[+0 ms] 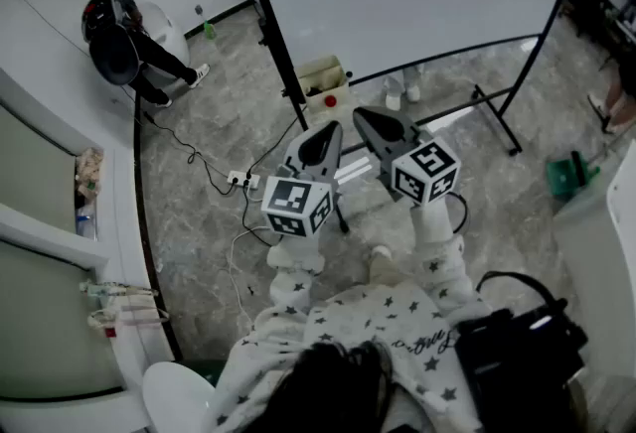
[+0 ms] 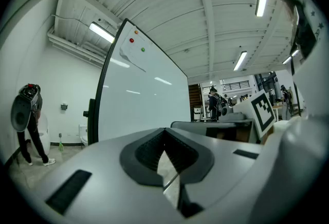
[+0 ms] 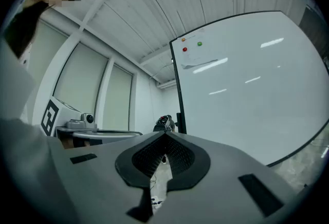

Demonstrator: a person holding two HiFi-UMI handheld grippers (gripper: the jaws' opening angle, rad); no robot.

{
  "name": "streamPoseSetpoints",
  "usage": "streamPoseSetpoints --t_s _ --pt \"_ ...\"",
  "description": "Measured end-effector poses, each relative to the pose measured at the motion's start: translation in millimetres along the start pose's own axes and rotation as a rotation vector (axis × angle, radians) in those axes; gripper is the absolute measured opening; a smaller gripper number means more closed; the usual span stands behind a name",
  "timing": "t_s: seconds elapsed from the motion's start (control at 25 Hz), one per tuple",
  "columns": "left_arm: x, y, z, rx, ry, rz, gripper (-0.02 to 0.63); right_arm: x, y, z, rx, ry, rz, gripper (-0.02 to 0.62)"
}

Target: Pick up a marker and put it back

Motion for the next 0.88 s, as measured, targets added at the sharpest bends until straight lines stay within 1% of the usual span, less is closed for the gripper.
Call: streamPoseSetpoints --t_s 0.12,0.28,0.4,0.48,0.56,0.68,0.72,0.76,0.8,0.88 --pt "20 1 15 -0.001 -0.017 0.009 0.002 17 2 -23 -0.003 -0.015 0.000 0.005" --pt "53 2 36 -0.014 -0.056 -0.003 0.002 41 6 -56 -0.021 -0.039 -0.010 0.005" --pt "70 6 46 -0.018 -0.078 0.005 0.002 52 9 -75 -0.066 -0.021 -0.016 0.005" --pt "78 10 51 -0.023 -0.091 0.010 0.002 57 12 -83 -0.108 -0.007 -0.013 0.005" --pt "83 14 59 -0.028 -0.106 0.020 0.002 64 14 -88 -0.138 -0.018 -0.011 0.005" --pt "92 20 70 -0.032 -0.117 0.041 0.002 72 19 -96 -0.144 -0.027 -0.014 0.008" --pt "96 22 74 -0.033 -0.118 0.046 0.002 76 23 -101 -0.129 -0.027 -0.016 0.037" --pt "101 24 80 -0.034 -0.119 0.050 0.002 80 28 -106 -0.107 -0.028 -0.018 0.108" --pt "106 26 85 -0.035 -0.119 0.053 0.002 85 34 -111 -0.091 -0.029 -0.014 0.135" --pt "113 30 94 -0.041 -0.117 0.057 0.002 93 47 -116 -0.089 -0.028 0.015 0.141"
Point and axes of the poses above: the fingertips, and each gripper's own axes: x forward along the fingers, z to its left, y out of its underside, the point moved 7 cm from there along -x, backward along the fingers, and after that the axes turned 4 degrees about -z, right-handed, at the moved point
